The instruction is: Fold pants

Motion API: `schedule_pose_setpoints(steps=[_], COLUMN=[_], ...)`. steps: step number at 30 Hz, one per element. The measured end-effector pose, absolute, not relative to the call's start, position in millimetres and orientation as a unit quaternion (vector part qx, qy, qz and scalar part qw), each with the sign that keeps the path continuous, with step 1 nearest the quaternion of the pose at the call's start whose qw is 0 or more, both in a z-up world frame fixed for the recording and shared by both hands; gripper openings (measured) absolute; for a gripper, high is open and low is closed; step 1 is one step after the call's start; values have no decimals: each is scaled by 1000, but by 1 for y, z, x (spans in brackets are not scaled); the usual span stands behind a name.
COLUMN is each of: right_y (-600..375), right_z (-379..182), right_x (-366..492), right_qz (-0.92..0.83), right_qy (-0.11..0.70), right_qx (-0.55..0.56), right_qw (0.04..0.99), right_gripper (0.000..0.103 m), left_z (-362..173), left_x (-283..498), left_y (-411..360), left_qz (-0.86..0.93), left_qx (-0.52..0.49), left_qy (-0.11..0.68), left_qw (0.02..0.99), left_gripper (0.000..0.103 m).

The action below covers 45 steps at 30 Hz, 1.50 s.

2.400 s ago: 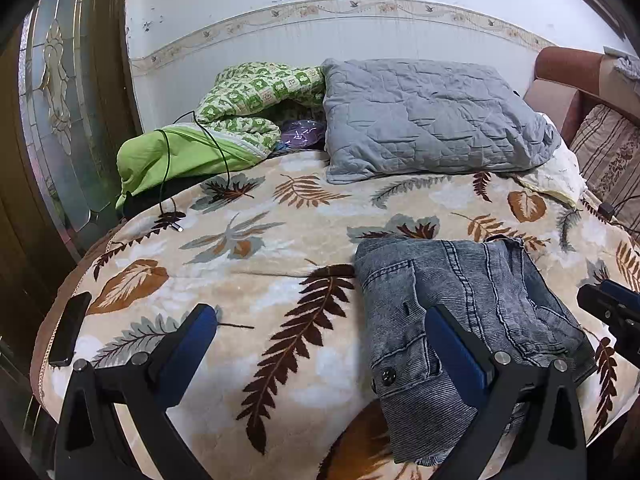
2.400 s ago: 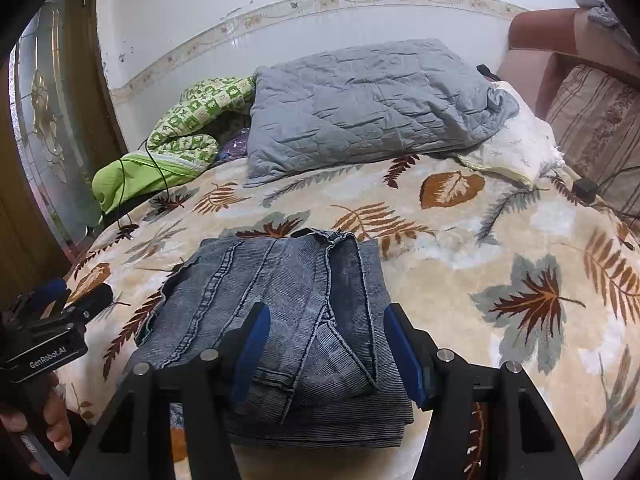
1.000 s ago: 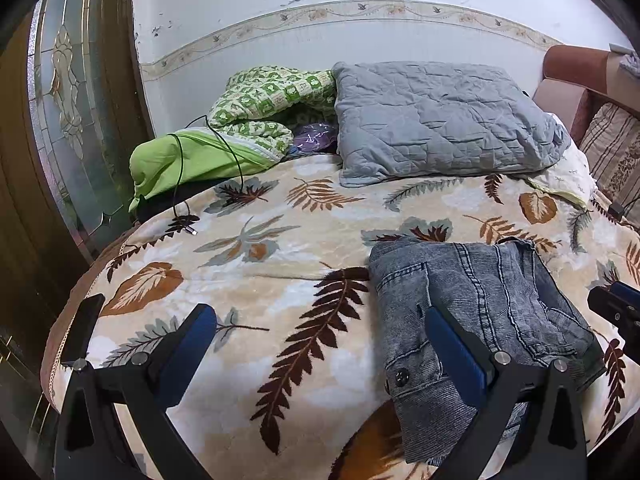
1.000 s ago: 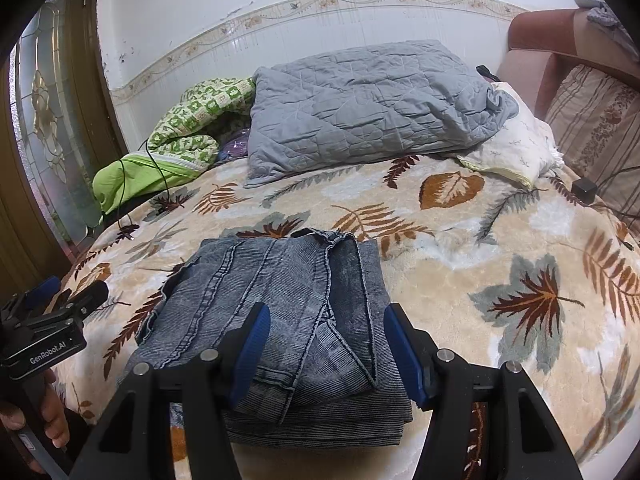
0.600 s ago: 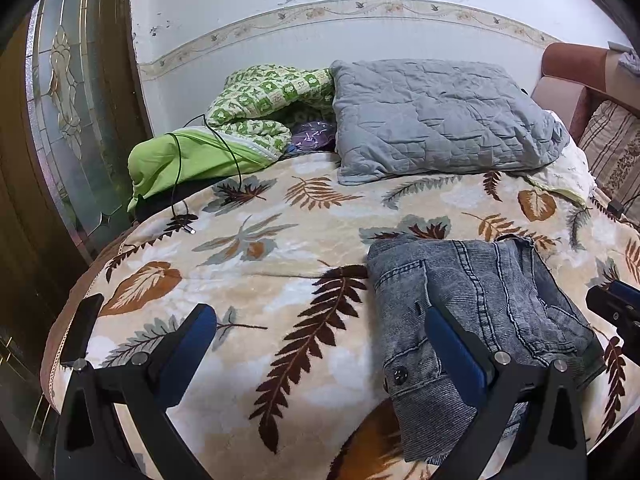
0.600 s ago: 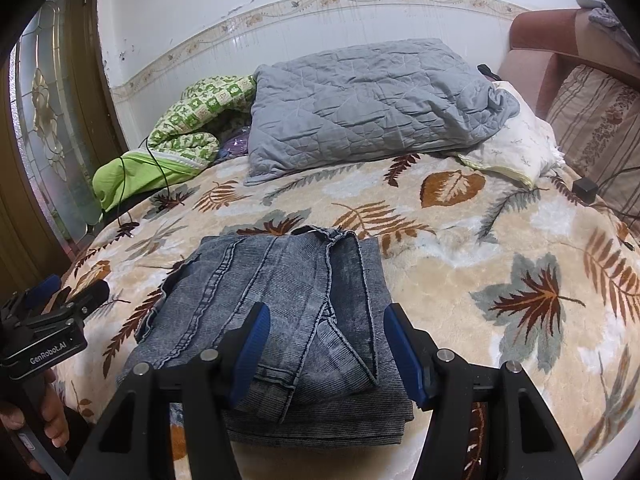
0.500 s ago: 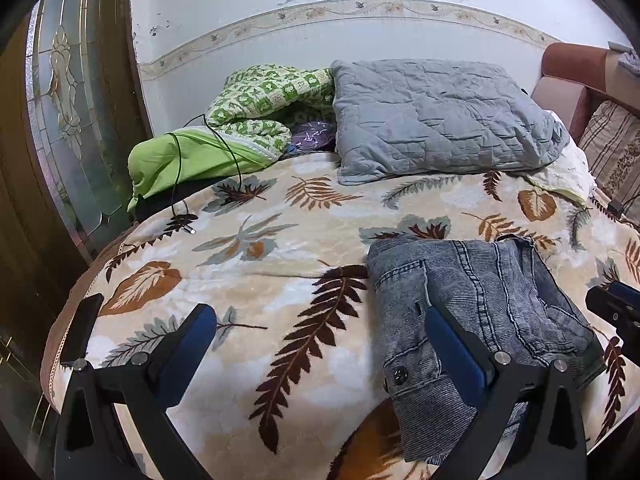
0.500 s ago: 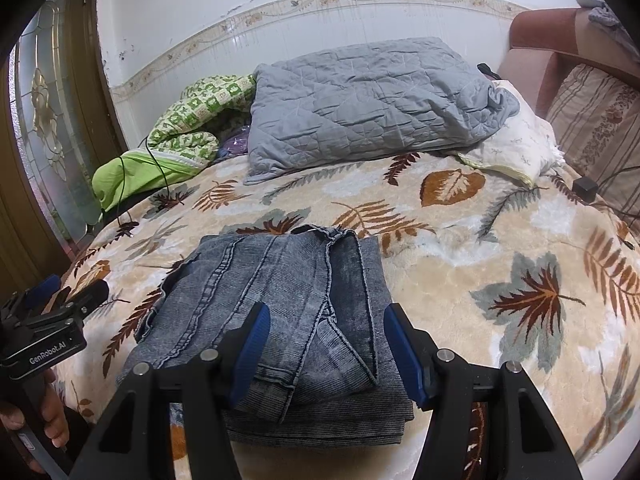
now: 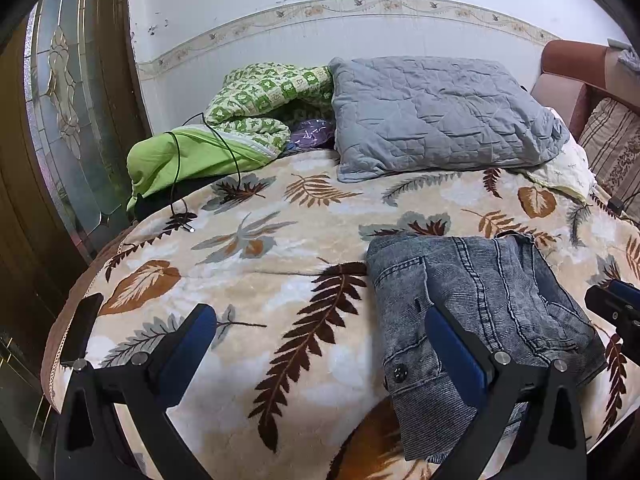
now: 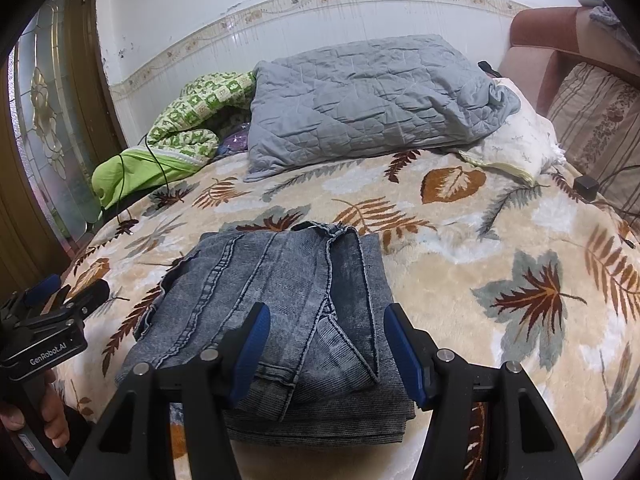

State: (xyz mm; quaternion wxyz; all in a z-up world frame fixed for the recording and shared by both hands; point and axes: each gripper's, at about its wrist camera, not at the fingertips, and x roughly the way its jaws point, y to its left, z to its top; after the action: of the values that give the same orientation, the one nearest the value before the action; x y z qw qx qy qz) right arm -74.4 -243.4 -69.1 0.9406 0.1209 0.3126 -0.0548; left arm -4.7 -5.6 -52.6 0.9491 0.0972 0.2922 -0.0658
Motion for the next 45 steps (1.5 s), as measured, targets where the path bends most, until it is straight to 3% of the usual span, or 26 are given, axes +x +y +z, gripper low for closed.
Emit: schedule_pose_setpoints(steps=[45], right_y=[-243], right_z=[-68], right_x=[-73], right_qz=[-52], right_qy=[314], right_qx=[120], right_qw=[940], right_gripper=[63], left_z=[-55], left_x=[-3], left_y=[-3], left_qz=[-68], left_qx=[99], left_qy=[295], left_qw=[948], left_gripper=[103])
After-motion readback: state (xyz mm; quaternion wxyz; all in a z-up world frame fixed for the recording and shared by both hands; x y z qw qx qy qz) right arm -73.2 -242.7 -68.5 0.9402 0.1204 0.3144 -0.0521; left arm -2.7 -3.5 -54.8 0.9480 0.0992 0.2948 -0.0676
